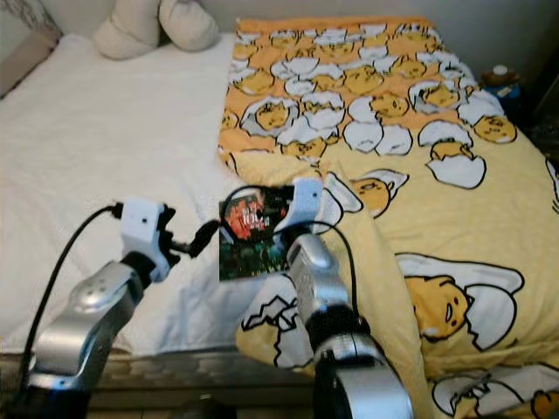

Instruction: Clean up the room

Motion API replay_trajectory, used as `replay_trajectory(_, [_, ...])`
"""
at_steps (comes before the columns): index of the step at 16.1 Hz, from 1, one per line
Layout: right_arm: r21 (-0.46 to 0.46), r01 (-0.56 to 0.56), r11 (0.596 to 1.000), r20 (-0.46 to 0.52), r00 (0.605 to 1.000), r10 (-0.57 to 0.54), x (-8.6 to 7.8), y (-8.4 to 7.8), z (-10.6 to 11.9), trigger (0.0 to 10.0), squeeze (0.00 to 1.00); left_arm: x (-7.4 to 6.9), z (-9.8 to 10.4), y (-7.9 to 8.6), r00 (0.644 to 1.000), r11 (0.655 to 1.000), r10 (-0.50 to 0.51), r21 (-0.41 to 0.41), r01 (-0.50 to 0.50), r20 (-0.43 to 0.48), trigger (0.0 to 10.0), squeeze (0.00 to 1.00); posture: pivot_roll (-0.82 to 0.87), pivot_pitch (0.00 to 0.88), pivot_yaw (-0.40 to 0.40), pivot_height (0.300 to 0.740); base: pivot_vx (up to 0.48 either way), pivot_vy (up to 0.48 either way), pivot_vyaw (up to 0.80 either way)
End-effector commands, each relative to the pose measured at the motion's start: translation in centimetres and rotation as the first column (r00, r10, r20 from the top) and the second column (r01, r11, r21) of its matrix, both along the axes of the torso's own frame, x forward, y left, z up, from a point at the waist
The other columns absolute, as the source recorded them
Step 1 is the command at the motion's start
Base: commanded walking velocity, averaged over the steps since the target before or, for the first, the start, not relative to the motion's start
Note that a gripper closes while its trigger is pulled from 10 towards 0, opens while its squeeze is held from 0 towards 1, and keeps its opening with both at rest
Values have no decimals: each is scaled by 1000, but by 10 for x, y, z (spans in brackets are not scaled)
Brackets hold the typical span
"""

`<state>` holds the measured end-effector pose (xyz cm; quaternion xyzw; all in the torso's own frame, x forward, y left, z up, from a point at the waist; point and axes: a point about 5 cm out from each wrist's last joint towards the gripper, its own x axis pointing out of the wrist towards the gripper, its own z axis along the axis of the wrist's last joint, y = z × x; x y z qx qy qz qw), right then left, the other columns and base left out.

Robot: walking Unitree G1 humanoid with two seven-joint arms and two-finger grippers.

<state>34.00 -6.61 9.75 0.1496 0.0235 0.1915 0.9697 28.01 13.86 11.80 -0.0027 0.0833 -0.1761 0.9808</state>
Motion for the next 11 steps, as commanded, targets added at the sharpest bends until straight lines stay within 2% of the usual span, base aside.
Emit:
replay_trajectory(1, [20, -30, 999, 26, 999, 29, -6, 18, 5, 0, 0, 3, 1, 1, 1000, 1000, 7, 10, -8, 12, 10000, 0, 43, 0, 68, 740, 0, 0, 0])
replay_trajectory(3, [-48, -68, 996, 109, 991, 73, -16, 26, 13, 0, 0, 6, 0, 1, 1000, 1000, 11, 8, -11, 18, 10000, 0, 38, 0, 65, 740, 0, 0, 0])
replay_trajectory(4, [-48, -68, 996, 109, 991, 73, -16, 26, 13, 0, 0, 6, 0, 1, 1000, 1000, 11, 8, -11, 18, 10000, 0, 38, 0, 65, 740, 0, 0, 0])
replay_trajectory(5, [-99, -89, 991, 177, 978, 105, -25, 33, 20, 0, 0, 8, -1, 3, 999, 1000, 22, 10, -23, 27, 10000, 0, 37, 0, 66, 740, 0, 0, 0])
replay_trajectory(6, [-111, -89, 990, 190, 976, 109, -26, 34, 21, 0, 0, 8, -1, 3, 999, 1000, 27, 12, -28, 29, 10000, 0, 37, 0, 66, 740, 0, 0, 0])
replay_trajectory(8, [-168, -64, 984, 203, 974, 99, -29, 27, 19, 0, 0, 11, -2, 6, 998, 998, 56, 32, -57, 42, 10000, 0, 31, 0, 64, 740, 0, 0, 0])
replay_trajectory(9, [-243, -25, 970, 222, 972, 81, -30, 20, 15, 0, 55, 12, -2, 8, 996, 997, 73, 36, -74, 46, 10000, 0, 31, 0, 64, 740, 0, 0, 0])
replay_trajectory(10, [-342, 52, 938, 241, 970, 34, -33, 3, 6, 0, 1000, 12, -5, 12, 993, 993, 105, 44, -108, 50, 10000, 0, 27, 0, 64, 740, 0, 0, 0])
replay_trajectory(11, [-390, 88, 917, 246, 969, 12, -35, -5, 1, 6392, 1000, 11, -7, 15, 991, 991, 123, 44, -125, 47, 10000, 0, 26, 0, 65, 740, 0, 0, 0])
